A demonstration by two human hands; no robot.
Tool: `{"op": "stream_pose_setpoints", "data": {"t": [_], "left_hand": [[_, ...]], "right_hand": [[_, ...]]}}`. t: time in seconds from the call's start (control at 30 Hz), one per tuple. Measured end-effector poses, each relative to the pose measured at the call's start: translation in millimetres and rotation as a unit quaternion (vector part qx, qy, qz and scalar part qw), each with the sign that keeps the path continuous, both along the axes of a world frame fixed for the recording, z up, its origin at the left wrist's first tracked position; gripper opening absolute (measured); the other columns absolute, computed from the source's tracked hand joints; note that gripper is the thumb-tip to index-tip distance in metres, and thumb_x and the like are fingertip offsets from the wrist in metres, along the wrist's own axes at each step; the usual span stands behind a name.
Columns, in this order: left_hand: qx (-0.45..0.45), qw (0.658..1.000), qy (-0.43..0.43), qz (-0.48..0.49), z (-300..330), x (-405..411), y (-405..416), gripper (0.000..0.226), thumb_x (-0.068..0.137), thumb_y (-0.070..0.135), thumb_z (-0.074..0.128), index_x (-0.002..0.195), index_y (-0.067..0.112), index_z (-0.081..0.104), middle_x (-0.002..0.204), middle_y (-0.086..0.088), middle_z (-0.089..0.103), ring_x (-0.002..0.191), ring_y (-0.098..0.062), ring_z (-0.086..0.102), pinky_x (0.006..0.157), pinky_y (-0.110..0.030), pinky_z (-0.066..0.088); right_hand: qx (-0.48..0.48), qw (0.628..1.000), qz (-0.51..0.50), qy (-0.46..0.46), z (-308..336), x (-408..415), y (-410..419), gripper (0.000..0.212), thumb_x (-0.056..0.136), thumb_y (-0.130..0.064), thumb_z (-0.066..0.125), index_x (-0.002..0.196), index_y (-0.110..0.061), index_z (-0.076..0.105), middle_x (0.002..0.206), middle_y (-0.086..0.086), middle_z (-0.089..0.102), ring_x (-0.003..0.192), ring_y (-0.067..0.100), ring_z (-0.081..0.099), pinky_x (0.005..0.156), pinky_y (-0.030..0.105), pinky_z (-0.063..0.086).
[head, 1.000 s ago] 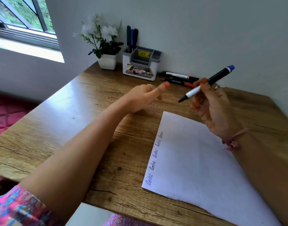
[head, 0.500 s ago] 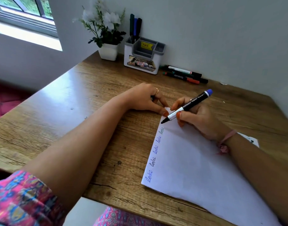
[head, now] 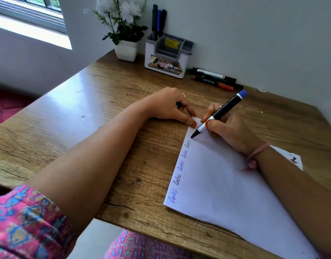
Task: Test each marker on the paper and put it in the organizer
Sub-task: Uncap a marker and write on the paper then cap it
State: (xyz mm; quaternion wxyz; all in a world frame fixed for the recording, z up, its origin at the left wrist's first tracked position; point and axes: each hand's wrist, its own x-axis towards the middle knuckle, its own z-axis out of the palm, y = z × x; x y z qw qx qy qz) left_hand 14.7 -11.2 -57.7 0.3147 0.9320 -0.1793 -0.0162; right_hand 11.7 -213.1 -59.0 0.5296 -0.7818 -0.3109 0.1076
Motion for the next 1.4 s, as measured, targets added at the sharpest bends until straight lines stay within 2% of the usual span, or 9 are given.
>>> {"op": "stream_pose_setpoints", "data": {"t": [0.2,0.3,0.4,0.5,0.57,0.63,0.8,1.17,1.4], "left_hand": [[0.002,1.000,0.010,0.000,1.8,-0.8,-0.6,0.029,0.068,0.050,0.075,0.093,0.035,0.070,0.060,0.014,0.052,0.056,0.000,0.046,0.058,-0.020,0.032],[0.003,1.000,0.003,-0.001,1.2,-0.6,-0.6,0.029,0.067,0.051,0.075,0.092,0.036,0.071,0.059,0.015,0.051,0.055,0.005,0.046,0.056,-0.020,0.030],[0.001,1.000,0.000,-0.002,0.6,-0.2,-0.1,0.028,0.067,0.051,0.075,0.091,0.037,0.070,0.058,0.015,0.049,0.055,0.005,0.046,0.056,-0.021,0.030],[0.004,1.000,0.003,-0.005,1.2,-0.2,-0.1,0.025,0.068,0.050,0.074,0.090,0.038,0.069,0.059,0.013,0.049,0.055,-0.002,0.045,0.057,-0.022,0.033],[0.004,1.000,0.005,-0.005,1.5,-0.3,0.0,0.025,0.068,0.050,0.074,0.090,0.038,0.069,0.059,0.013,0.050,0.056,-0.003,0.044,0.057,-0.022,0.033],[0.005,1.000,0.006,-0.005,1.5,-0.3,-0.2,0.026,0.067,0.051,0.074,0.090,0.038,0.069,0.059,0.013,0.050,0.056,-0.003,0.044,0.057,-0.022,0.033],[0.005,1.000,0.011,-0.004,1.9,-0.5,-0.6,0.026,0.068,0.051,0.074,0.090,0.040,0.068,0.059,0.014,0.050,0.056,-0.003,0.044,0.057,-0.022,0.032],[-0.001,1.000,0.013,-0.003,2.0,-0.4,-0.5,0.022,0.067,0.050,0.075,0.086,0.041,0.067,0.061,0.013,0.050,0.058,-0.004,0.044,0.059,-0.023,0.034],[-0.006,1.000,0.016,0.000,0.7,0.5,0.5,0.027,0.068,0.049,0.075,0.091,0.034,0.072,0.056,0.014,0.049,0.051,0.001,0.044,0.055,-0.021,0.032]], "right_hand": [[-0.006,1.000,0.014,0.004,-0.9,0.9,-0.2,0.005,0.070,-0.006,0.050,0.071,-0.010,0.052,0.053,-0.009,0.057,0.048,0.006,0.041,0.046,0.018,0.033],[0.007,1.000,0.026,0.007,1.7,-2.0,1.0,0.006,0.071,-0.003,0.048,0.072,-0.007,0.052,0.054,-0.011,0.060,0.049,0.000,0.049,0.050,0.008,0.037],[0.017,1.000,0.023,0.010,2.4,-3.3,2.7,0.006,0.072,-0.003,0.049,0.072,-0.008,0.051,0.055,-0.011,0.060,0.050,-0.004,0.051,0.053,0.005,0.039],[0.005,1.000,0.019,0.003,1.7,-2.8,4.2,0.002,0.074,-0.008,0.051,0.074,-0.010,0.051,0.054,-0.015,0.058,0.050,-0.003,0.049,0.051,0.006,0.036],[0.003,1.000,0.019,0.003,1.5,-2.6,4.2,0.002,0.074,-0.008,0.051,0.073,-0.010,0.052,0.058,-0.012,0.057,0.050,-0.003,0.048,0.051,0.007,0.037],[0.005,1.000,0.020,0.004,1.4,-2.0,2.9,0.003,0.072,-0.006,0.050,0.073,-0.008,0.052,0.060,-0.005,0.056,0.050,-0.002,0.048,0.051,0.007,0.038],[-0.007,1.000,-0.001,-0.009,-0.2,2.4,0.7,0.003,0.071,-0.009,0.051,0.071,-0.012,0.052,0.050,-0.013,0.051,0.048,0.000,0.041,0.047,0.012,0.034],[-0.011,0.999,-0.011,-0.029,-1.9,4.6,0.6,0.011,0.072,-0.010,0.053,0.067,-0.020,0.055,0.053,-0.012,0.052,0.050,0.002,0.042,0.048,0.015,0.036],[0.001,1.000,-0.022,-0.017,-2.4,5.2,1.3,0.012,0.073,-0.010,0.054,0.068,-0.022,0.055,0.052,-0.009,0.050,0.048,0.004,0.041,0.046,0.016,0.035]]}}
